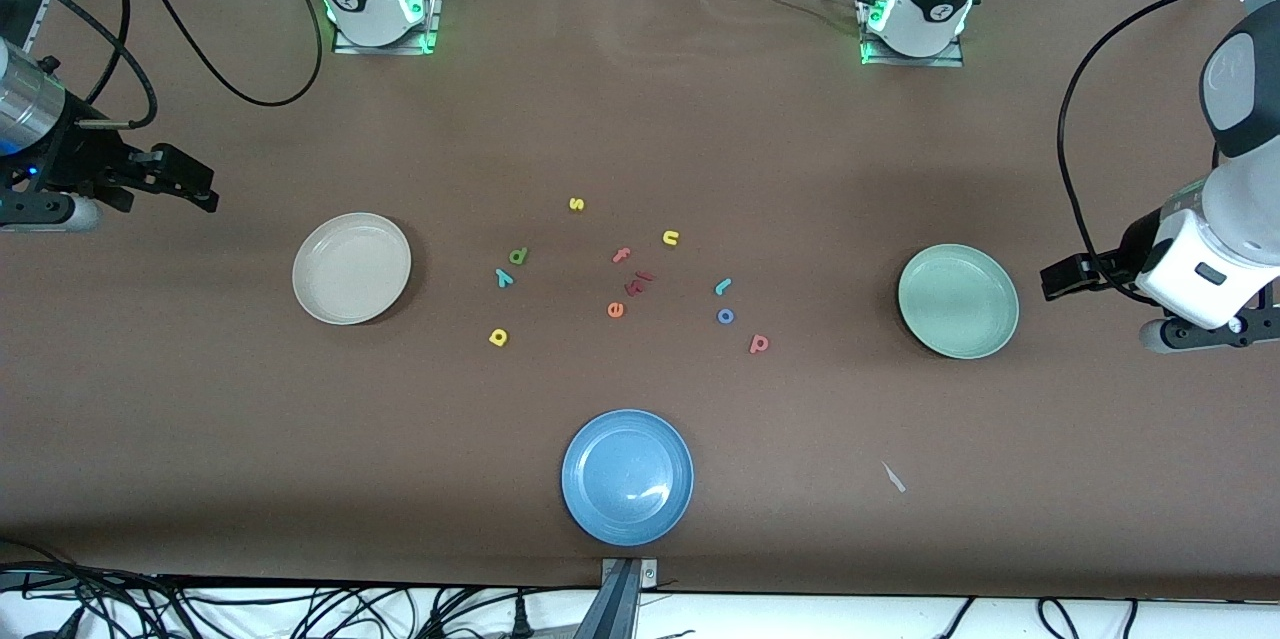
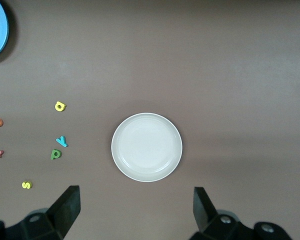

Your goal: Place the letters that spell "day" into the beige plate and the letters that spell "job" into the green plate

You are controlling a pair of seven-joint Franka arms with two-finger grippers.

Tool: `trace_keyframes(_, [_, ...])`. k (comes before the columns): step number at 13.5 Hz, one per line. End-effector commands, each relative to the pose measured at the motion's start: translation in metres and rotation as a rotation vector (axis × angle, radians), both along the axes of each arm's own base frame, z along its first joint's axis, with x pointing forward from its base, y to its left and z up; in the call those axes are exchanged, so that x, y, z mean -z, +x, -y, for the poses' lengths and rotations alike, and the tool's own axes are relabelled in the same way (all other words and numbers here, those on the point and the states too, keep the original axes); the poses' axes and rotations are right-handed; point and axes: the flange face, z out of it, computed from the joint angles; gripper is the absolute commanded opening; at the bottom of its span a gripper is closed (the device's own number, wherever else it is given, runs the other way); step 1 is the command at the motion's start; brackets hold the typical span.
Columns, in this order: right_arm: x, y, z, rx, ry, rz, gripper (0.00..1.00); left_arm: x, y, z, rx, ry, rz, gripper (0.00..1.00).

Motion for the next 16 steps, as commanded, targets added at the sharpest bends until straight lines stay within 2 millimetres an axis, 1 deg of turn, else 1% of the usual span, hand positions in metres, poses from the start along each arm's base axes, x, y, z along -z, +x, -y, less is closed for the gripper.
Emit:
trace_keyframes(1, [-0.002,-0.001,-0.001,0.002,0.006,0.008,1.0,-0.006,-0.001,0.002,-0.001,0.014,-0.002,1.0])
trace_keyframes(7, [-0.002,-0.002,-0.001,0.003,0.006,0.007,1.0,-0.006,-0.001,-0.001,-0.006,0.014,-0.002,1.0])
trace_keyframes(9, [-0.002,-0.002,-0.001,0.003,0.006,0.007,1.0,-0.006,-0.002,0.001,-0.003,0.015,-0.011,1.0])
trace_keyframes(11, [-0.002,-0.002,-0.001,0.005,0.008,0.007,1.0,0.002,0.0,0.001,-0.003,0.015,-0.024,1.0])
trace_keyframes(14, [-0.002,-0.002,-0.001,0.005,0.009,0.006,1.0,0.004,0.0,0.002,-0.001,0.015,-0.027,1.0])
trace_keyframes(16, [-0.002,-0.002,-0.002,0.003,0.009,0.005,1.0,0.012,0.002,-0.007,-0.014,0.008,-0.04,1.0])
